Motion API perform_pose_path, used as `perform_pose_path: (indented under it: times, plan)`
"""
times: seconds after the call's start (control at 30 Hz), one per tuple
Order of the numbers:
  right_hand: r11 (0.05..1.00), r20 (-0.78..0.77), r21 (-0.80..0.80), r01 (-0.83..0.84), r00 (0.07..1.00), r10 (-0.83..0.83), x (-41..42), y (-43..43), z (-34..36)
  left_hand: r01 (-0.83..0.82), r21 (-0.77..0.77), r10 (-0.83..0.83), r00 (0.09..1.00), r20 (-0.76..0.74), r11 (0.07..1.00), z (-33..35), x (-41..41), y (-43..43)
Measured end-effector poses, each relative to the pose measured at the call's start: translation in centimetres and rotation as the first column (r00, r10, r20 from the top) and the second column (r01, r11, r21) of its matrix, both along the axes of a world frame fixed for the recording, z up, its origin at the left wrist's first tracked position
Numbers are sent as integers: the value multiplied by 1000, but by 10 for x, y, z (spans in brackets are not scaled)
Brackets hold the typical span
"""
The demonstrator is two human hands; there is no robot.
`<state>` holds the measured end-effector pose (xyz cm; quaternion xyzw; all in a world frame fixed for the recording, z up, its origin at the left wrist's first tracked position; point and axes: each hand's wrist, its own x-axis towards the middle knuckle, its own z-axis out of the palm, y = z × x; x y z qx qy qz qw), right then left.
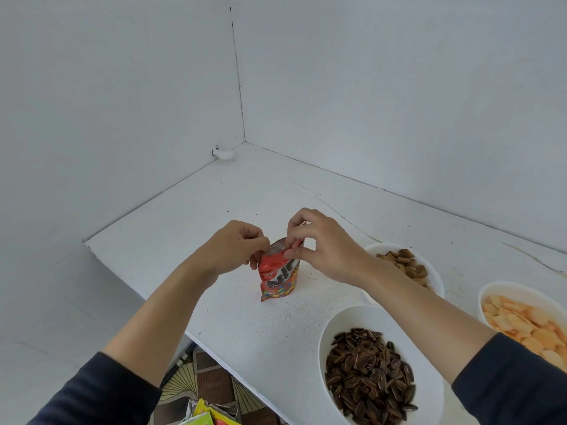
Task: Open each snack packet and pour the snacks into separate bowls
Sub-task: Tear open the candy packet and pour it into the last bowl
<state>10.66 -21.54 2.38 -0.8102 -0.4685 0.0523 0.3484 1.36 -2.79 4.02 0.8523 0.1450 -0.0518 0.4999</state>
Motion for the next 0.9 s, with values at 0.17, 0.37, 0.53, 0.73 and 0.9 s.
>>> perform_pose_path:
  times: [0.17,0.37,0.53,0.73,0.9]
  plan:
    - [1000,-44,-22,4,999,-5,4,-2,2,42,136,-49,997,53,990,5,2,-6]
    - [985,-91,96,141,987,-132,9,0,-4,93,242,-110,992,61,966,11,20,-13]
    - [971,-9,44,236,972,-235,14,-9,-6,13,298,-39,996,79,954,-1,28,-15]
    - [987,-67,-109,116,990,-124,18,-23,7,81,496,-129,990,63,864,10,31,-6]
    - [992,-28,-119,45,998,-49,10,-16,14,264,451,-272,961,-48,853,15,36,-24]
